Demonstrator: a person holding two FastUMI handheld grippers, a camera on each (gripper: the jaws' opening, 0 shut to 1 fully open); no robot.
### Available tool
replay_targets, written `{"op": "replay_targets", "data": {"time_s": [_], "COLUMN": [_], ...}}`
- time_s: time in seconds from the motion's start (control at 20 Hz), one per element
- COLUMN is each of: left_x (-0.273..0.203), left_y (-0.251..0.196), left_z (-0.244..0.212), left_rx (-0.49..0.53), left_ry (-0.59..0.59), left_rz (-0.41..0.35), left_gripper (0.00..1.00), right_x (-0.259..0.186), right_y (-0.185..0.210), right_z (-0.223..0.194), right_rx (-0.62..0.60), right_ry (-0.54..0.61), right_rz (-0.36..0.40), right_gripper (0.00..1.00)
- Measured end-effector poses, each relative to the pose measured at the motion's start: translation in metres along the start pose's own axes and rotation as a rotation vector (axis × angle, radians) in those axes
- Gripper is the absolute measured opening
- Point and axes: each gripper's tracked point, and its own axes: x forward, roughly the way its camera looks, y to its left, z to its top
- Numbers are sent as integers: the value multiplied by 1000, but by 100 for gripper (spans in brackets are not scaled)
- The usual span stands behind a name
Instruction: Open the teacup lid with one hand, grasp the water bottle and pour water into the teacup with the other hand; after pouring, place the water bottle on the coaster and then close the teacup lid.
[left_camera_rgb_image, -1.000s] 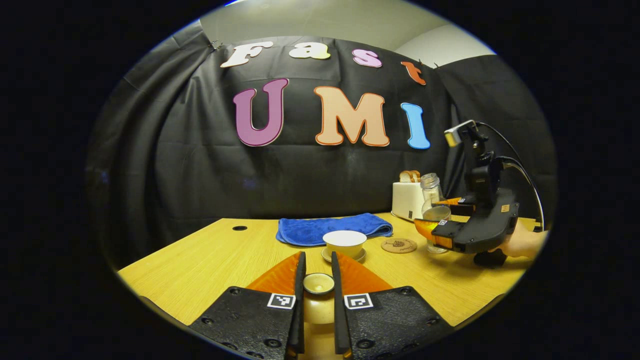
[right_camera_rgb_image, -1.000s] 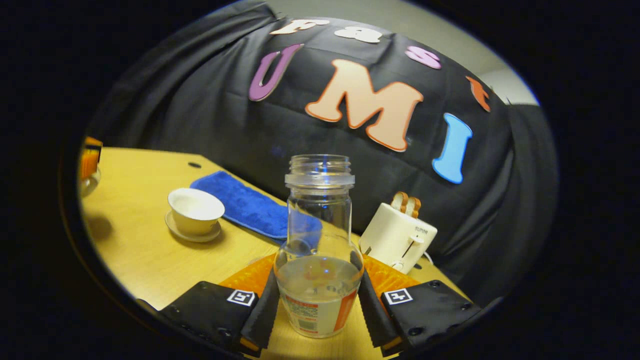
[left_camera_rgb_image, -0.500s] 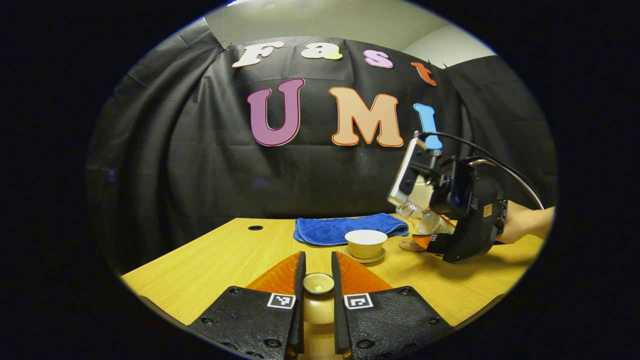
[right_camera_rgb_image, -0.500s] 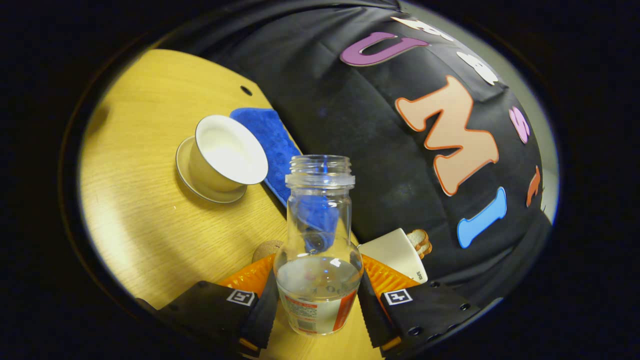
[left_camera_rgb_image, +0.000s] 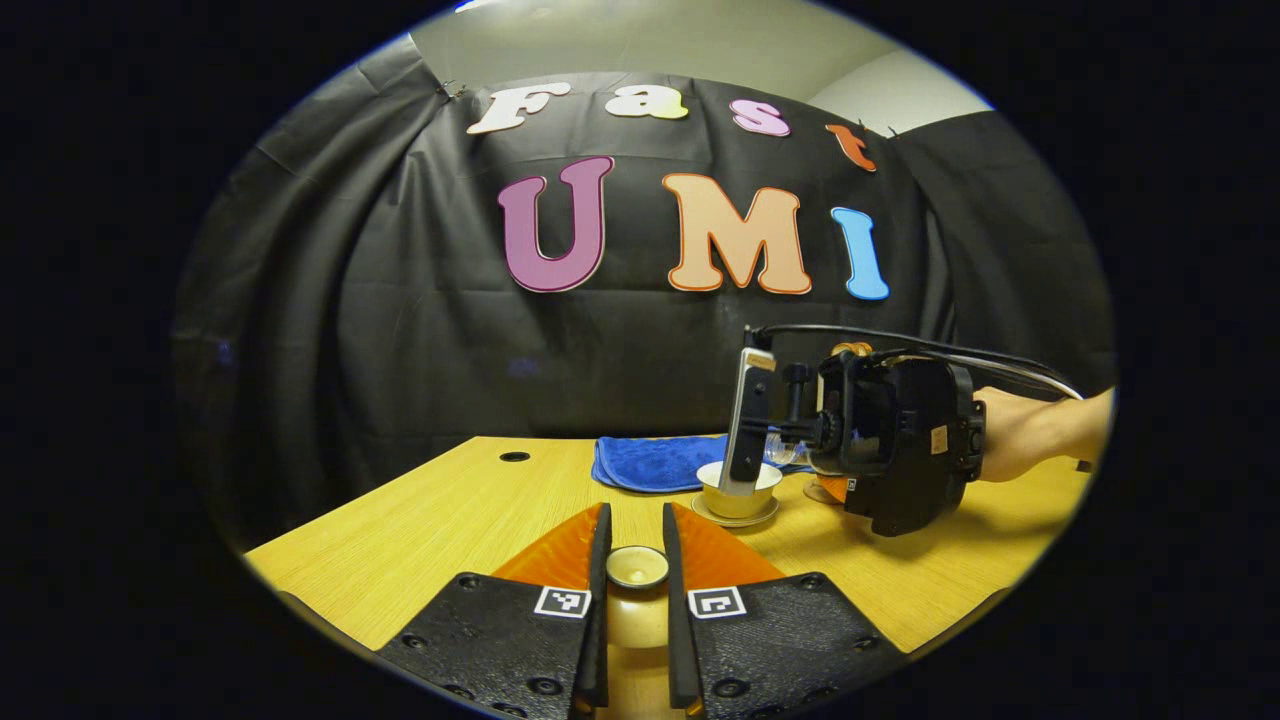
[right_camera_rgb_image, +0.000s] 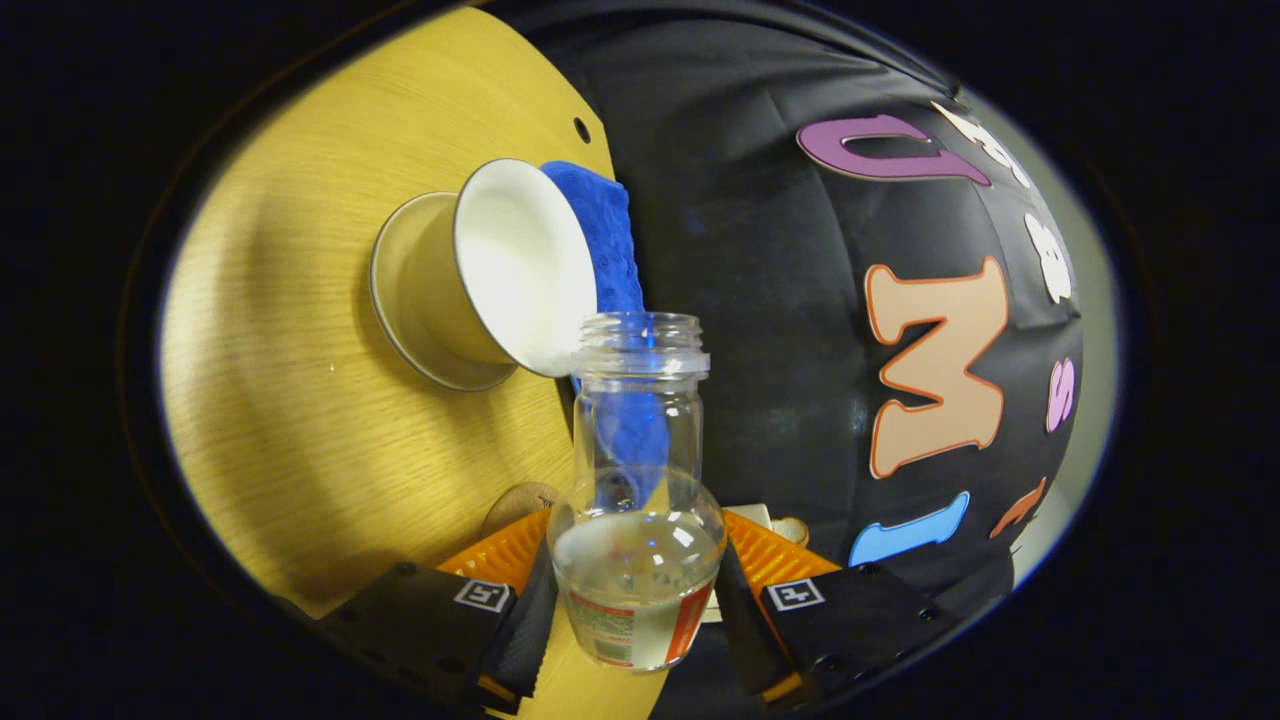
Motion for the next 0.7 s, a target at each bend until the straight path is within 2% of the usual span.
{"op": "replay_targets", "data": {"time_s": [0.7], "left_x": [2], "left_y": [2], "left_z": [1], "left_rx": [-1], "left_ry": [0], "left_rz": [9], "left_gripper": [20], "right_x": [4], "right_y": [-14], "right_z": [20], "right_rx": [-305], "right_ry": [-21], "right_rz": [-65], "right_gripper": [77]}}
